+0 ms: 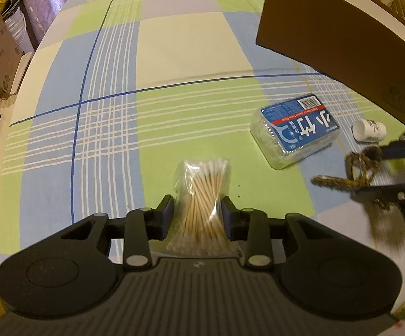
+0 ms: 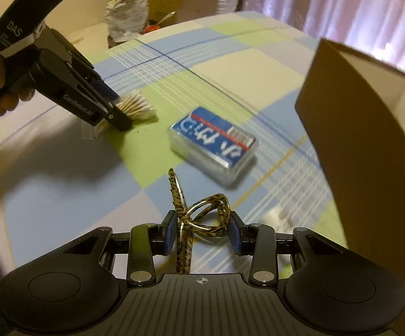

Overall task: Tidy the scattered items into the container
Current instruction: 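Carry the swab bag and brown claw clip over the brown box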

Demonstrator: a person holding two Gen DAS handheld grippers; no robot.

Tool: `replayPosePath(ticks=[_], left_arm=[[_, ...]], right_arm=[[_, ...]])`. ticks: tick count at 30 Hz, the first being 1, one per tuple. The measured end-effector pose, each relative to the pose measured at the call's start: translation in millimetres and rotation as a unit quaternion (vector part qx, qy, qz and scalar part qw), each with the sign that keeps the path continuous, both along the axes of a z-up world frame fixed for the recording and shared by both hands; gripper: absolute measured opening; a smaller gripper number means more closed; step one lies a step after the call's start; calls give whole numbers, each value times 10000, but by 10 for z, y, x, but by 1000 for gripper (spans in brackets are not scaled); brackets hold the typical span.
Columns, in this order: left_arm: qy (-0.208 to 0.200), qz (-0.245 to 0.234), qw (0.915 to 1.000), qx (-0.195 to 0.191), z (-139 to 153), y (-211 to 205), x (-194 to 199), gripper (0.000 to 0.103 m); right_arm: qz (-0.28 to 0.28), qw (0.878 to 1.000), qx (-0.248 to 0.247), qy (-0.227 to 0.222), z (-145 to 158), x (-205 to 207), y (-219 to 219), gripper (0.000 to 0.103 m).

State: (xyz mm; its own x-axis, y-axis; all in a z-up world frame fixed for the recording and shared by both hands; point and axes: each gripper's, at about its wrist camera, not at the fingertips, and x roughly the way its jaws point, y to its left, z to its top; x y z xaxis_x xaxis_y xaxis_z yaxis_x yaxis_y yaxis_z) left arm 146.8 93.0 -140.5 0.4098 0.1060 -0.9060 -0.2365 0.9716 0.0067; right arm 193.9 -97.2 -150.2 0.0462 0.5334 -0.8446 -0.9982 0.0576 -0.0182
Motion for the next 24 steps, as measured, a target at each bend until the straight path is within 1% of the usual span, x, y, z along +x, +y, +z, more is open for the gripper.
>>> replayPosePath(ticks=[4, 5, 7, 8, 9, 11, 13, 14, 15, 16, 17, 18, 20, 22, 24], left_arm=[[21, -197, 9998, -104, 5, -58, -44, 30], [13, -211, 9997, -85, 3, -80, -58, 33], [-37, -246, 9997, -89, -6, -107, -72, 40], [-43, -255, 9996, -89, -11, -118, -64, 47], [-28, -239, 9997, -67, -17, -129, -47, 51], [-20, -251, 9997, 34, -28, -158, -6, 52], [-32, -271, 9996, 42, -29, -168, 27, 52], [-26, -268, 9996, 44, -23, -172, 39, 48], [-35, -277, 9996, 45, -15, -179, 46, 42], [-48, -295, 9995, 58, -7, -191, 50, 39], [-57, -314, 9995, 49, -1, -204, 50, 35], [-63, -323, 9994, 50, 3, -213, 52, 29], [-67, -373, 9993, 53, 17, -251, 49, 23], [-47, -424, 9991, 56, 26, -299, 39, 22], [-35, -480, 9988, -4, 38, -338, 17, 21]], right_arm=[[-376, 9989, -49, 283, 16, -4, -141, 36], [-490, 9983, -29, 302, 16, 0, -173, 36], [-591, 9978, -8, 310, 5, 1, -197, 48], [-682, 9974, 8, 251, -1, 2, -197, 62], [-750, 9970, 38, 195, -4, 7, -204, 68], [-731, 9971, 69, 206, -12, 12, -180, 68], [-778, 9966, 92, 244, -43, 12, -152, 68], [-795, 9965, 64, 242, -70, 8, -131, 68], [-826, 9963, 43, 212, -95, 4, -113, 67], [-827, 9964, 40, 203, -118, -7, -105, 64], [-816, 9965, 11, 200, -139, -17, -93, 51], [-810, 9965, -8, 186, -158, -36, -85, 46], [-818, 9966, 7, 132, -152, -54, -88, 44], [-860, 9962, 59, 113, -128, -54, -105, 40], [-977, 9950, 28, 181, -103, -31, -129, 40]])
